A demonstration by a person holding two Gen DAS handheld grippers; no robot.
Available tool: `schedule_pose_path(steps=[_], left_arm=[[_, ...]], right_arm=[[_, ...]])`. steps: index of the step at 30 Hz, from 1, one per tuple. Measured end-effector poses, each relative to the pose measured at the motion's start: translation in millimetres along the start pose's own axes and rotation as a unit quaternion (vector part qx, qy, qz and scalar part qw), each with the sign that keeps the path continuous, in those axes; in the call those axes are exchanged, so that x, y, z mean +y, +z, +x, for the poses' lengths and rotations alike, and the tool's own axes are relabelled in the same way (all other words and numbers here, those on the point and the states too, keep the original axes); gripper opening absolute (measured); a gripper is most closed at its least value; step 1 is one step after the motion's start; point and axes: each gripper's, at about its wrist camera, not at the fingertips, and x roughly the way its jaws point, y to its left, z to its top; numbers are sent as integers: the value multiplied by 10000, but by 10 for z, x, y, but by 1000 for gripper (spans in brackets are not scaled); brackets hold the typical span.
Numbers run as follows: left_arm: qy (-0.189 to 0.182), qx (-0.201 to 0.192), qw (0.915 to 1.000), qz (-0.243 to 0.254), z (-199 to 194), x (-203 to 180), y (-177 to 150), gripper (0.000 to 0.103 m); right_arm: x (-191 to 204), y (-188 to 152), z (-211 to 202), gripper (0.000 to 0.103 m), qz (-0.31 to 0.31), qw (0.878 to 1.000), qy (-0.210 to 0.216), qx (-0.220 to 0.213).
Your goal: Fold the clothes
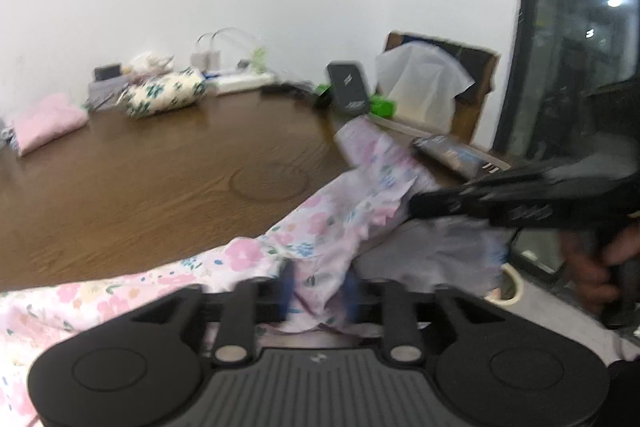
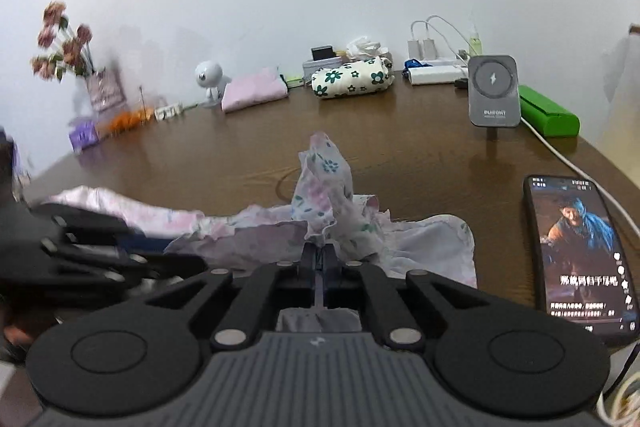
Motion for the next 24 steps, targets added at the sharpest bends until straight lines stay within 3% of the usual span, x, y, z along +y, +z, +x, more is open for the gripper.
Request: schedule_pose_path(steps=[3,8,10,12,14,16,20,24], left_arm=[[-283,-164,9964,785,-136,-127,6,70],[-481,206,9763,2099,60,-369,-23,70],[-566,425,9713,2269,196,-403,-14,59],[-691,570,9737,2097,280,-362,34,45],[-769,697,9766,1882,353,-312,79,29],[-820,828,9826,1445,434,-194,128,11],[-1072,967,9893,207,533,92,223,4],[-1349,1024,9817,-870,490,274,254,3]], right_arm=[[-55,0,55,3,18,9998,145,129],[-163,-43,71,4,233,9987,342,306],[-204,-24,29,8,266,9986,373,275],[-224,-1,-108,19,79,9988,453,161],[-226,16,-300,58,-338,9978,557,71],[-222,0,-467,60,-960,9924,753,136],[-152,-72,-545,65,-2041,9732,929,504],[-137,-128,-378,60,-1866,9794,600,483]])
